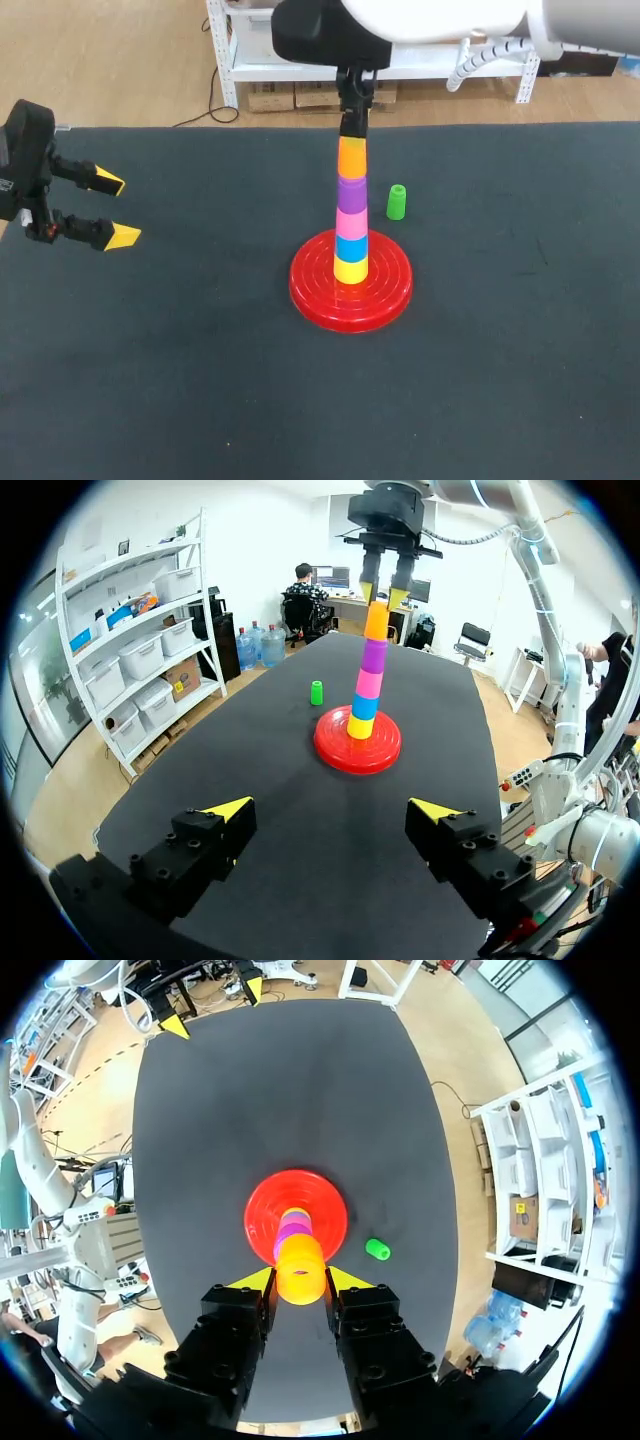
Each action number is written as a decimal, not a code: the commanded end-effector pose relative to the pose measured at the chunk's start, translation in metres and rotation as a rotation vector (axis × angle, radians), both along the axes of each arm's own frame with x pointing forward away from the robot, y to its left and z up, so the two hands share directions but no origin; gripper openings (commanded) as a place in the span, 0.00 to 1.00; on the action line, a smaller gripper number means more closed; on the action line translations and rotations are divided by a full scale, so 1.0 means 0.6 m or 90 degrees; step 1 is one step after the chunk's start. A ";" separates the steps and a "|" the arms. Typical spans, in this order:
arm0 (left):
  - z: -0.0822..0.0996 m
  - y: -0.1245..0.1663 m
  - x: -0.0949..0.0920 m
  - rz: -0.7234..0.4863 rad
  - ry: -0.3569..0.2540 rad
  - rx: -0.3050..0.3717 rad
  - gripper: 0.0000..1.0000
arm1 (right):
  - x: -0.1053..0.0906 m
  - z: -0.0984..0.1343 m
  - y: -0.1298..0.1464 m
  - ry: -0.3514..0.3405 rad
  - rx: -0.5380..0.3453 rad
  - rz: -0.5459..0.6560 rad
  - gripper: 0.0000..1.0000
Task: Pick up and stack the cylinders on the red base in this order: pink,purple,orange,green
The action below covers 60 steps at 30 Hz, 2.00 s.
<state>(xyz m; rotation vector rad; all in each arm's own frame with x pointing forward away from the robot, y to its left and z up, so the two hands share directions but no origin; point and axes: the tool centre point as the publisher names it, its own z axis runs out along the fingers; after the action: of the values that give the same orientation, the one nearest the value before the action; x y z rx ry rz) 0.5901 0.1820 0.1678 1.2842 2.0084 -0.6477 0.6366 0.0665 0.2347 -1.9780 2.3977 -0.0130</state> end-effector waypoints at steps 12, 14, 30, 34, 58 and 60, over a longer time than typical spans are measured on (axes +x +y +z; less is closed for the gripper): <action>-0.003 0.001 0.000 -0.001 -0.003 -0.003 1.00 | -0.003 0.002 -0.004 -0.009 -0.001 0.001 0.00; -0.003 0.001 0.000 -0.001 -0.003 -0.003 1.00 | -0.002 -0.002 -0.005 -0.007 -0.002 0.000 0.00; -0.003 0.001 0.000 -0.001 -0.003 -0.003 1.00 | 0.008 -0.032 0.002 0.017 -0.016 -0.002 0.00; -0.003 0.001 0.000 -0.001 -0.003 -0.003 1.00 | 0.009 -0.041 0.000 0.025 -0.018 -0.006 0.00; -0.003 0.001 0.000 -0.001 -0.003 -0.003 1.00 | 0.114 -0.065 -0.112 -0.018 0.038 -0.227 1.00; -0.003 0.001 0.000 -0.001 -0.003 -0.003 1.00 | 0.124 -0.096 -0.116 -0.005 0.036 -0.238 1.00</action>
<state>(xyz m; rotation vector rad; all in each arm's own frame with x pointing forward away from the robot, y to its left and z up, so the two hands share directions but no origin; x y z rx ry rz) 0.5901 0.1820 0.1678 1.2842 2.0084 -0.6477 0.6963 -0.0070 0.2027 -1.4732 2.6705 0.0305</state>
